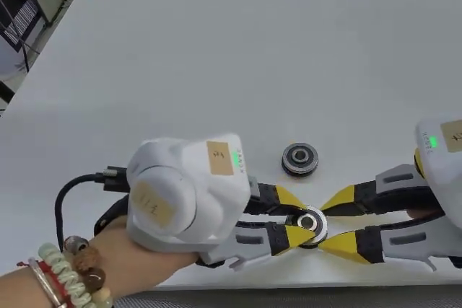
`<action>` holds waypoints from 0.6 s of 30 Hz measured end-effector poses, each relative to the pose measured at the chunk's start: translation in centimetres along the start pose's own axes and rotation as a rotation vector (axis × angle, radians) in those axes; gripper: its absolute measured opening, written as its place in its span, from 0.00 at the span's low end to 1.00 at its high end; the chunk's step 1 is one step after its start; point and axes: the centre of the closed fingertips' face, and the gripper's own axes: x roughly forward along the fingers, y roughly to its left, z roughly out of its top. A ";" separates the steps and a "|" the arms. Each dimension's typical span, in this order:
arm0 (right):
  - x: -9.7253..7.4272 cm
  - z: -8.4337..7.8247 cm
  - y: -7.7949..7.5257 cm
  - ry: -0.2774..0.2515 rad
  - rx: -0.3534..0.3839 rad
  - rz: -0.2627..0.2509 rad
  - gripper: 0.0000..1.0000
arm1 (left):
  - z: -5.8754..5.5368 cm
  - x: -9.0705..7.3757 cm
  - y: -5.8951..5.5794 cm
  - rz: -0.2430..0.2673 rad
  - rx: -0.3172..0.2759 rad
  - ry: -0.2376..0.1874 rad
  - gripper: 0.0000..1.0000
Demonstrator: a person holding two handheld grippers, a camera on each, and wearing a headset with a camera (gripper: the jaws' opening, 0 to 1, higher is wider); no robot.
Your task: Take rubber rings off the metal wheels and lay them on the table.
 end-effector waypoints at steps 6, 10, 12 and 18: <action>0.5 0.1 0.1 0.002 -0.034 0.003 0.24 | 0.0 0.1 0.0 0.002 -0.001 -0.007 0.14; 0.5 0.3 0.0 -0.004 -0.054 0.000 0.22 | -0.1 0.1 0.0 0.003 0.000 -0.009 0.14; 0.4 0.2 -0.1 -0.005 -0.057 -0.001 0.22 | -0.1 0.1 0.0 0.004 0.003 -0.010 0.14; 0.2 0.0 0.0 0.003 -0.079 -0.011 0.19 | -0.1 0.2 0.1 0.004 0.005 -0.011 0.14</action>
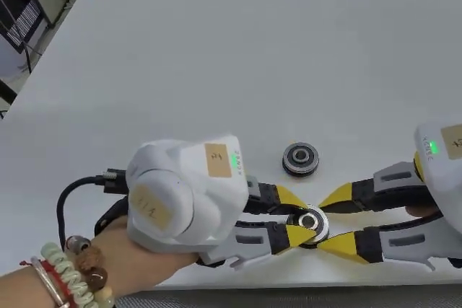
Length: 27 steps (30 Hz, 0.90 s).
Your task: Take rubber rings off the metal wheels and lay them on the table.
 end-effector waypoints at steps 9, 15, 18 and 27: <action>-0.2 -0.1 0.2 0.018 -0.041 -0.013 0.15 | -0.1 0.0 0.0 0.001 0.003 -0.001 0.14; -0.4 -0.3 0.1 0.040 -0.075 -0.023 0.09 | -0.1 0.0 0.0 0.002 0.005 -0.002 0.14; -0.4 -0.4 0.0 0.043 -0.084 -0.031 0.07 | -0.1 0.0 0.0 0.004 0.002 -0.004 0.14; -0.6 -0.5 -0.4 0.050 -0.076 -0.058 0.01 | -0.1 0.0 0.1 0.002 0.006 -0.003 0.14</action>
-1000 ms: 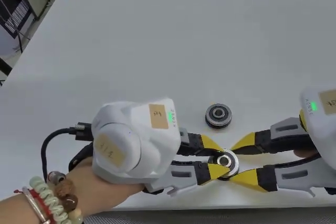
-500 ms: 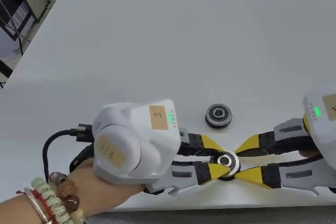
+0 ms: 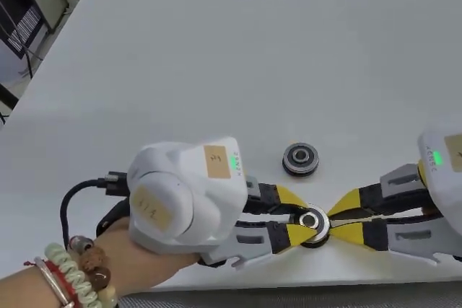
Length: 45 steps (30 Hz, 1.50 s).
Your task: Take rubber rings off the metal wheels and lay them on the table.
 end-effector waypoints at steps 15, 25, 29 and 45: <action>-0.5 0.1 -0.9 -0.124 0.570 0.071 0.00 | 0.0 0.0 0.0 -0.003 0.012 -0.016 0.14; -0.9 1.2 -0.8 -0.235 0.855 0.153 0.00 | 0.0 -0.1 0.0 -0.005 0.019 -0.020 0.14; -1.0 1.1 -0.6 -0.262 0.948 0.187 0.00 | 0.0 -0.1 -0.1 -0.005 0.022 -0.020 0.14; -0.9 2.0 -0.2 -0.262 0.986 0.215 0.00 | 0.0 -0.1 -0.1 0.003 0.024 -0.013 0.14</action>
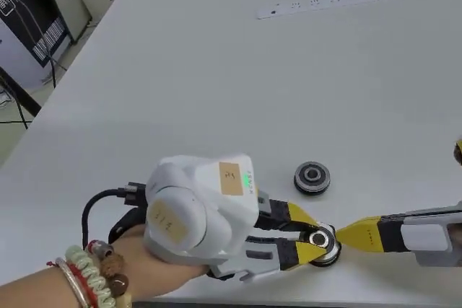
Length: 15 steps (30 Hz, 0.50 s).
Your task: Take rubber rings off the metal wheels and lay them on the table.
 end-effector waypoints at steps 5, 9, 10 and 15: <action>0.0 0.1 0.2 0.000 0.013 0.011 0.00 | 0.0 0.0 0.0 0.004 0.006 -0.002 0.14; 0.1 0.2 0.3 -0.002 0.023 0.021 0.00 | 0.0 0.0 0.1 0.006 0.010 -0.002 0.14; 0.1 0.3 0.4 -0.003 0.027 0.023 0.00 | 0.1 0.1 0.1 0.007 0.010 -0.002 0.14; 0.2 0.4 0.7 -0.006 0.027 0.040 0.00 | 0.1 0.2 0.2 0.008 0.011 -0.004 0.14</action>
